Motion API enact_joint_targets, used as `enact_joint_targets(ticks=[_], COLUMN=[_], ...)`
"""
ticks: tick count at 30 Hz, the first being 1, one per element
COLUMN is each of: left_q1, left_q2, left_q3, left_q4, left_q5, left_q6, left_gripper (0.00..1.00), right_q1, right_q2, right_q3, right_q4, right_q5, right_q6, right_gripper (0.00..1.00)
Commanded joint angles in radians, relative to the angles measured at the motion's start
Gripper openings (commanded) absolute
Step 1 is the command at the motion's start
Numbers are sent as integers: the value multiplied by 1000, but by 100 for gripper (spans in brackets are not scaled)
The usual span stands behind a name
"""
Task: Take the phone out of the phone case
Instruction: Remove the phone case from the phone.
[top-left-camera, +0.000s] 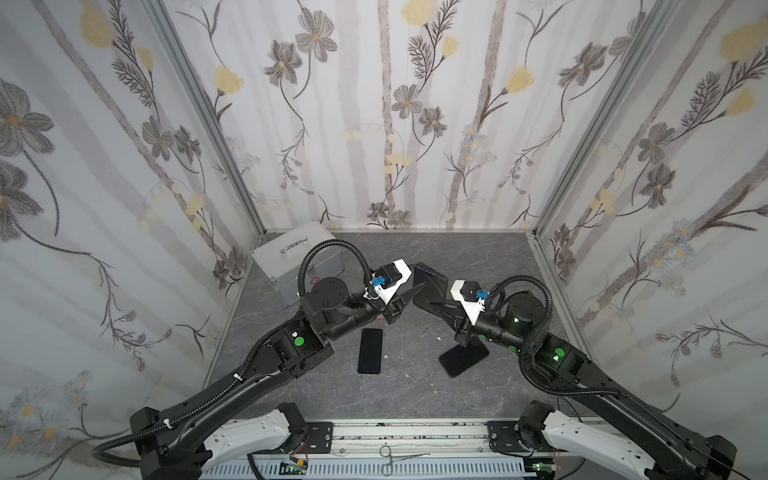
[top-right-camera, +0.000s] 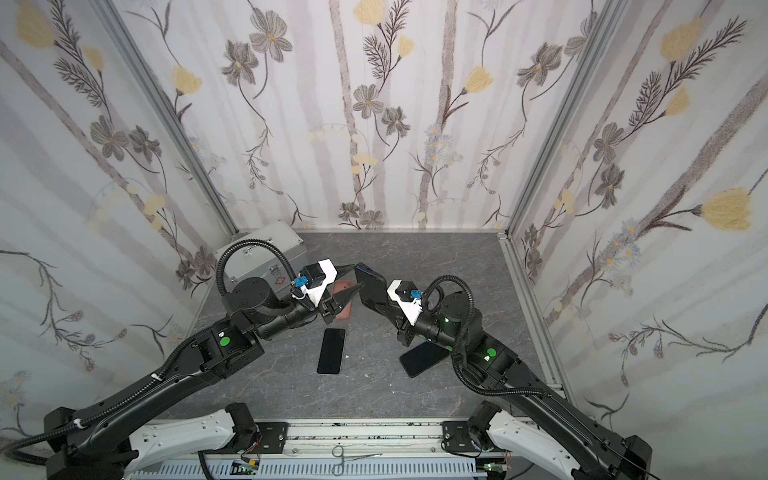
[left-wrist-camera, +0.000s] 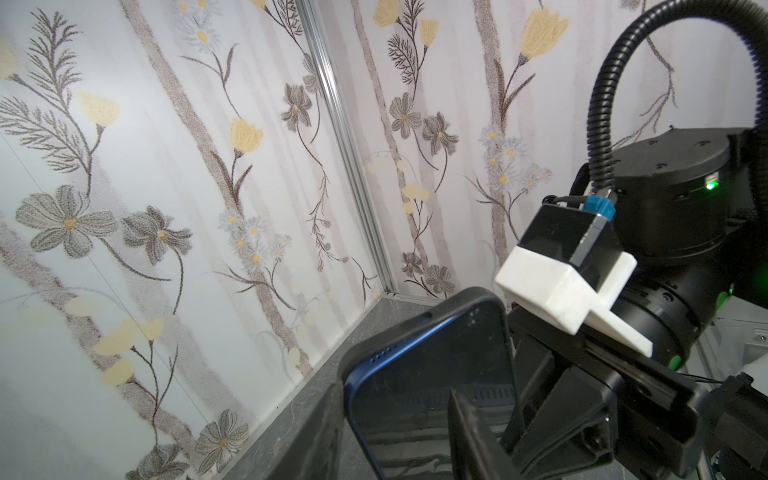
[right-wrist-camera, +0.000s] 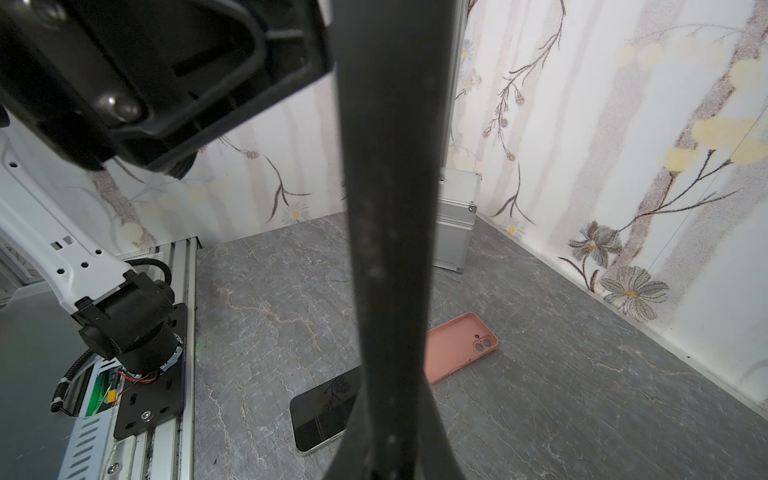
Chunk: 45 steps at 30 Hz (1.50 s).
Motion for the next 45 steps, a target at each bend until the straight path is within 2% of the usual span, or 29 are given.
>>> enact_joint_targets(ticks=[1, 23, 30, 35, 41, 45], left_q1=[-1, 1, 11, 16, 45, 69], left_q2=[1, 39, 55, 61, 57, 69], left_q3=[5, -4, 4, 6, 8, 15], left_q4=[18, -8, -57, -97, -127, -141], left_q5=[35, 150, 285, 342, 411, 515], left_q6=[6, -15, -50, -55, -70, -91], left_gripper=[41, 35, 33, 31, 31, 33], right_q1=[2, 19, 16, 10, -12, -30], right_q2=[5, -9, -23, -23, -29, -23], right_q3=[13, 43, 63, 79, 102, 117], right_q4=[63, 14, -14, -36, -67, -86], right_q5=[-35, -75, -79, -101, -161, -214], right_q6=[-10, -95, -119, -126, -148, -161], right_gripper=[0, 0, 0, 0, 0, 0])
